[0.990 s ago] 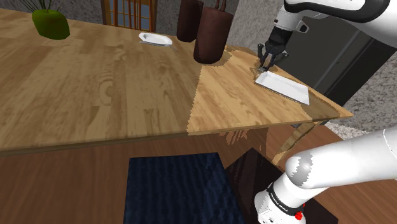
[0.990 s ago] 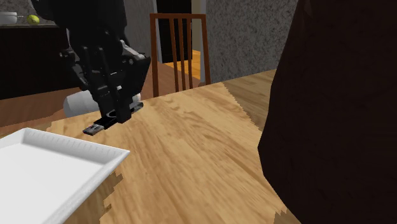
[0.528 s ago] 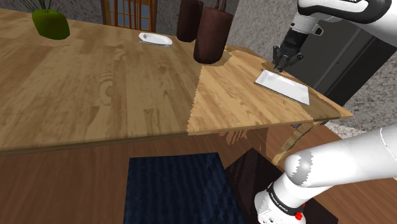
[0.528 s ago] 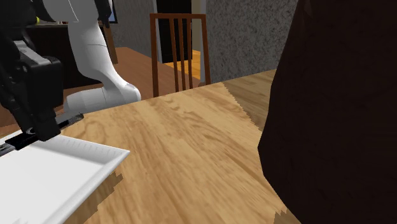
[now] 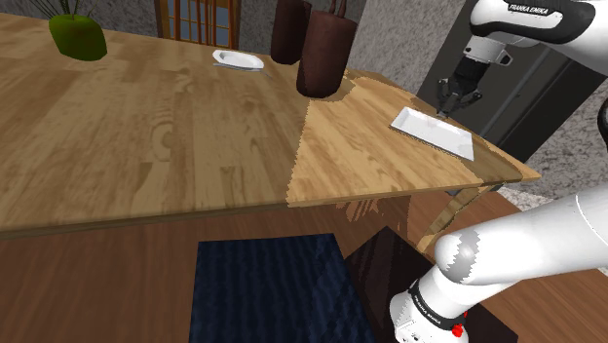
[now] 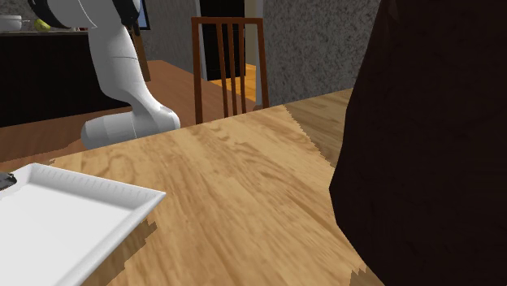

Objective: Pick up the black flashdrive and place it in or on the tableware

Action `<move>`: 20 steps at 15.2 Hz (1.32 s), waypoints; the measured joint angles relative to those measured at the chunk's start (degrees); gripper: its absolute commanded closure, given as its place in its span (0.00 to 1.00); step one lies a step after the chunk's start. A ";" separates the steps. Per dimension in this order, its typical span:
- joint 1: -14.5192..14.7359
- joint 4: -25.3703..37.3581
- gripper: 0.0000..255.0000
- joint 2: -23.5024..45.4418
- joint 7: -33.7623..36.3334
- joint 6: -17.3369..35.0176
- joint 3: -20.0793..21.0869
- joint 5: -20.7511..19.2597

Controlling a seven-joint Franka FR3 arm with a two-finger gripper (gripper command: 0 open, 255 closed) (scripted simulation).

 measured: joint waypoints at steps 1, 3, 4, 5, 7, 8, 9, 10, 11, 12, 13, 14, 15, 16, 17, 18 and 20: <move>-0.05 -0.65 1.00 0.02 -0.11 0.67 -0.12 -0.04; -0.16 -2.13 1.00 -0.15 -0.28 2.00 -0.32 -0.15; -0.19 -3.23 1.00 -0.37 -0.22 2.88 -0.34 -0.22; -0.21 -4.21 1.00 -0.67 -0.09 3.56 -0.30 -0.29; -0.23 -6.01 1.00 -0.91 0.06 5.12 -0.30 -0.37; -0.26 -6.85 1.00 -0.98 0.08 5.90 -0.35 -0.41; -0.28 -7.84 1.00 -1.22 0.20 6.63 -0.32 -0.47; -0.30 -8.34 1.00 -1.05 0.15 7.32 -0.42 -0.48; -0.34 -9.14 1.00 -1.25 0.17 7.91 -0.45 -0.55; -0.34 -9.48 1.00 -1.20 0.19 8.31 -0.47 -0.55; -0.35 -9.73 1.00 -1.18 0.17 8.57 -0.50 -0.56; -0.36 -9.83 1.00 -1.20 0.16 8.66 -0.52 -0.57; -0.36 -9.89 1.00 -1.21 0.17 8.72 -0.52 -0.57; -0.36 -9.93 1.00 -1.22 0.17 8.75 -0.52 -0.57; -0.37 -9.95 1.00 -1.23 0.17 8.77 -0.52 -0.57; -0.37 -9.97 0.00 -1.24 0.17 8.78 -0.52 -0.58; -0.37 -9.98 0.00 -1.24 0.17 8.78 -0.52 -0.58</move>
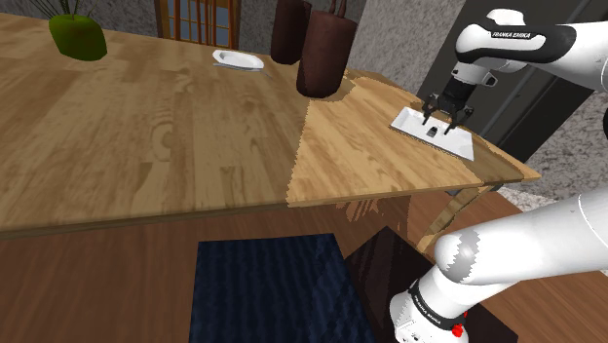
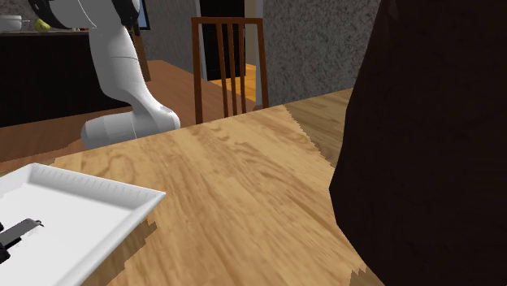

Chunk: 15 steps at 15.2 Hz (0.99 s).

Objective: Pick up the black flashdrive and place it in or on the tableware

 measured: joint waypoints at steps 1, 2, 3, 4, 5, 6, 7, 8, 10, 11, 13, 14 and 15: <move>0.00 0.00 0.00 0.00 0.00 0.00 0.00 0.00; 0.00 0.00 0.00 0.00 0.00 0.00 0.00 0.00; 0.00 0.00 0.00 0.00 0.00 0.00 0.00 0.00; 0.00 0.00 0.00 0.00 0.00 0.00 0.00 0.00; 0.03 0.71 0.00 -0.08 0.02 -0.77 0.08 0.02; 0.11 2.52 0.00 0.28 -0.03 -2.21 0.16 0.16; 0.19 4.12 0.00 0.29 0.02 -3.79 0.33 0.23; 0.36 5.99 0.00 0.86 0.15 -5.11 0.51 0.45; 0.34 7.75 0.00 0.90 -0.07 -6.82 0.49 0.47; 0.31 7.94 0.00 0.93 -0.16 -7.00 0.44 0.46; 0.28 8.12 0.00 0.94 -0.24 -7.18 0.39 0.45; 0.28 8.14 0.00 0.94 -0.26 -7.21 0.38 0.45; 0.28 8.16 0.00 0.95 -0.27 -7.23 0.37 0.44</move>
